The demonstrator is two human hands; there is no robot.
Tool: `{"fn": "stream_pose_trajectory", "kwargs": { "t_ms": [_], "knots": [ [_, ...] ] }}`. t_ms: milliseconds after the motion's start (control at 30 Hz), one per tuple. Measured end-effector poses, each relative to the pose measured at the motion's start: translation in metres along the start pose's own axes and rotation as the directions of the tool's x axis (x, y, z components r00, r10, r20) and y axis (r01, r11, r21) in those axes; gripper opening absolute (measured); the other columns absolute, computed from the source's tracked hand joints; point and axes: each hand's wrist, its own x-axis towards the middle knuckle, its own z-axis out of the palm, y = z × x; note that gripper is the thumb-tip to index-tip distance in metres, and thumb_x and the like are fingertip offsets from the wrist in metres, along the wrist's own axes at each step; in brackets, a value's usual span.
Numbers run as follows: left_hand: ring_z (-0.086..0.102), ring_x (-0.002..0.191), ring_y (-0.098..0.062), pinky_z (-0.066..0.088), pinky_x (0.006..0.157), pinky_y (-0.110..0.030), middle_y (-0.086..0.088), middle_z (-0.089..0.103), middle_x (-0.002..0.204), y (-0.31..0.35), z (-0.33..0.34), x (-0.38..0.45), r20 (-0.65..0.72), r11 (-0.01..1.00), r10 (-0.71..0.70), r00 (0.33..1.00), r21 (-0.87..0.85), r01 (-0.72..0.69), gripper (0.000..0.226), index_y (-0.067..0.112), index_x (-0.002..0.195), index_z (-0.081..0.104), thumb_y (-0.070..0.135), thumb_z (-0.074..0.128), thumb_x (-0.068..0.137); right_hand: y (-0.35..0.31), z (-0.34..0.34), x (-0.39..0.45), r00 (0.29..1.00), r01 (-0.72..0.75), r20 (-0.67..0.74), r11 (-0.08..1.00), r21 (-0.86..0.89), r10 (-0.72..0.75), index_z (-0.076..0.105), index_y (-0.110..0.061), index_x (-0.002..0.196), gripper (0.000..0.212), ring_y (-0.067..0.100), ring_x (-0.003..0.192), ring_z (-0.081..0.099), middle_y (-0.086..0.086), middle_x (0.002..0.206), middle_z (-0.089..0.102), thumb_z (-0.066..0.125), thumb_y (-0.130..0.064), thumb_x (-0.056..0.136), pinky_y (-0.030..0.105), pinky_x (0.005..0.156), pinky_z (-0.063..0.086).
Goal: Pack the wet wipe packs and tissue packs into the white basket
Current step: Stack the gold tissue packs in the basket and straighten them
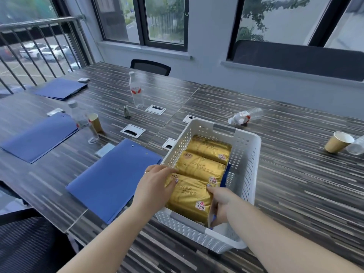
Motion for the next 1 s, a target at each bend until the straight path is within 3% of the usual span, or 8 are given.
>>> {"fn": "stream_pose_trajectory", "kwargs": {
  "t_ms": [167, 333, 467, 567, 700, 833, 933, 1000],
  "knots": [
    [0.045, 0.122, -0.007, 0.042, 0.090, -0.026, 0.019, 0.060, 0.121, 0.002, 0.008, -0.002, -0.028, 0.989, 0.062, 0.998, 0.136, -0.058, 0.027, 0.035, 0.116, 0.066, 0.039, 0.054, 0.091, 0.003, 0.007, 0.013, 1.000, 0.006, 0.009, 0.997, 0.080, -0.007, 0.055, -0.013, 0.105, 0.023, 0.032, 0.075, 0.066, 0.016, 0.091, 0.069, 0.051, -0.034, 0.095, 0.044, 0.055, 0.046],
    [0.049, 0.119, -0.007, 0.043, 0.088, -0.025, 0.018, 0.062, 0.119, 0.000, 0.009, -0.002, -0.051, 0.990, 0.065, 0.997, 0.125, -0.058, 0.024, 0.034, 0.112, 0.068, 0.038, 0.055, 0.091, 0.005, 0.010, 0.021, 0.996, 0.091, 0.013, 0.991, 0.101, -0.093, 0.054, -0.014, 0.102, 0.014, 0.035, 0.086, 0.066, 0.018, 0.098, 0.069, 0.051, -0.026, 0.096, 0.056, 0.089, 0.047],
    [0.052, 0.115, -0.006, 0.044, 0.085, -0.025, 0.018, 0.064, 0.116, -0.001, 0.011, -0.003, -0.074, 0.992, 0.061, 0.995, 0.117, -0.052, 0.022, 0.035, 0.108, 0.069, 0.037, 0.056, 0.090, 0.006, 0.009, 0.020, 0.988, 0.150, 0.011, 0.985, 0.091, -0.151, 0.055, -0.014, 0.105, 0.013, 0.035, 0.088, 0.066, 0.017, 0.102, 0.068, 0.053, -0.021, 0.094, 0.053, 0.081, 0.048],
    [0.056, 0.113, -0.008, 0.044, 0.083, -0.027, 0.017, 0.066, 0.114, 0.000, 0.011, -0.003, -0.091, 0.992, 0.081, 0.993, 0.105, -0.071, 0.020, 0.033, 0.104, 0.072, 0.034, 0.059, 0.089, 0.005, 0.007, 0.026, 0.965, 0.263, -0.022, 0.963, 0.060, -0.262, 0.053, -0.011, 0.120, 0.033, 0.032, 0.092, 0.067, 0.015, 0.108, 0.066, 0.061, -0.018, 0.089, 0.048, 0.083, 0.055],
    [0.059, 0.113, -0.013, 0.040, 0.098, -0.037, 0.013, 0.067, 0.114, -0.001, 0.012, -0.003, -0.024, 0.979, 0.143, 0.990, 0.153, -0.137, 0.021, 0.030, 0.106, 0.072, 0.031, 0.060, 0.088, 0.007, 0.002, 0.015, 0.902, 0.431, 0.014, 0.901, -0.046, -0.431, 0.050, -0.023, 0.128, 0.051, 0.026, 0.104, 0.064, 0.005, 0.122, 0.065, 0.068, -0.020, 0.080, 0.046, 0.093, 0.052],
    [0.054, 0.121, -0.015, 0.027, 0.113, -0.041, 0.011, 0.065, 0.119, 0.011, 0.011, -0.002, 0.035, 0.969, 0.172, 0.984, 0.174, -0.176, 0.027, 0.031, 0.113, 0.069, 0.032, 0.060, 0.088, 0.003, -0.019, -0.026, 0.729, 0.667, 0.098, 0.669, -0.328, -0.678, 0.026, -0.027, 0.150, 0.065, 0.021, 0.139, 0.036, -0.006, 0.149, 0.037, 0.056, -0.015, 0.093, 0.033, 0.107, 0.036],
    [0.044, 0.131, -0.008, 0.014, 0.118, -0.037, 0.015, 0.057, 0.132, 0.045, 0.016, -0.005, 0.099, 0.963, 0.225, 0.969, 0.126, -0.237, 0.035, 0.035, 0.126, 0.059, 0.038, 0.053, 0.092, -0.014, -0.045, -0.045, 0.483, 0.784, 0.211, 0.312, -0.537, -0.850, 0.043, -0.025, 0.142, 0.051, 0.013, 0.141, 0.030, -0.005, 0.152, 0.037, 0.048, -0.007, 0.095, 0.028, 0.114, 0.024],
    [0.038, 0.135, -0.006, 0.012, 0.118, -0.033, 0.015, 0.049, 0.142, 0.075, 0.026, -0.007, 0.170, 0.963, 0.239, 0.956, 0.081, -0.256, 0.043, 0.033, 0.136, 0.048, 0.041, 0.049, 0.094, -0.028, -0.067, -0.044, 0.373, 0.698, 0.299, 0.053, -0.714, -0.879, 0.052, -0.023, 0.136, 0.049, 0.013, 0.138, 0.036, -0.005, 0.148, 0.044, 0.042, 0.001, 0.094, 0.025, 0.111, 0.025]
  ]
}}
